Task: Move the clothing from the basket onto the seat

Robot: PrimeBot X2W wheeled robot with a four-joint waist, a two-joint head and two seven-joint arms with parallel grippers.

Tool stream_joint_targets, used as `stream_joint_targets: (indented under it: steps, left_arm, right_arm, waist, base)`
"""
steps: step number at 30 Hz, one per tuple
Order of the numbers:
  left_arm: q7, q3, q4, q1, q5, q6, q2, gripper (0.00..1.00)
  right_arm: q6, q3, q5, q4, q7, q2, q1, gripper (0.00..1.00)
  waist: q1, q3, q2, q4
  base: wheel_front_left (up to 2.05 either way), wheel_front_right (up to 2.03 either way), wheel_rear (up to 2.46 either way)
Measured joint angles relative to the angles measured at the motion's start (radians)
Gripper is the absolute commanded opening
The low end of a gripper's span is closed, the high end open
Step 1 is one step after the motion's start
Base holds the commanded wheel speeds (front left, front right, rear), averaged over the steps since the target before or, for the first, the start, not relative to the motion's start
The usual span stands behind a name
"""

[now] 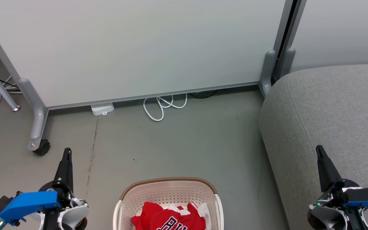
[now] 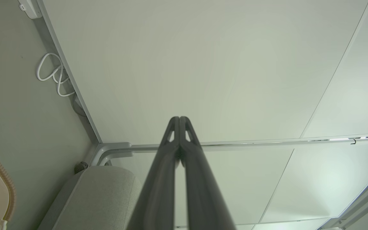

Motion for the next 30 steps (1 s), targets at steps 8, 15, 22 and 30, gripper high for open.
stream_joint_targets:
  steps: [8, 15, 22, 30]
  left_arm:
    - [-0.001, -0.001, 0.031, 0.031, 0.000, 0.000, -0.006, 1.00]
    - [-0.028, -0.010, 0.044, 0.060, 0.022, 0.000, -0.013, 1.00]
    - [-0.060, -0.021, 0.023, 0.056, 0.118, 0.000, -0.012, 1.00]
    - [-0.095, -0.042, -0.005, 0.047, 0.272, 0.000, -0.012, 1.00]
  right_arm:
    - [-0.002, 0.002, 0.000, 0.030, -0.001, 0.004, 0.026, 1.00]
    - [-0.003, 0.012, -0.018, 0.049, -0.027, 0.007, 0.046, 1.00]
    - [-0.003, 0.025, -0.101, 0.037, -0.060, 0.007, 0.046, 1.00]
    - [-0.003, 0.040, -0.244, 0.019, -0.094, 0.007, 0.045, 1.00]
  waist:
    - [0.0000, 0.000, 0.0000, 0.000]
    - [0.0000, 0.001, 0.0000, 0.001]
    - [0.0000, 0.003, 0.0000, 0.002]
    - [0.0000, 0.006, 0.0000, 0.004]
  base:
    - [0.00, 0.00, 0.00]
    - [0.00, 0.00, 0.00]
    - [0.00, 0.00, 0.00]
    - [0.00, 0.00, 0.00]
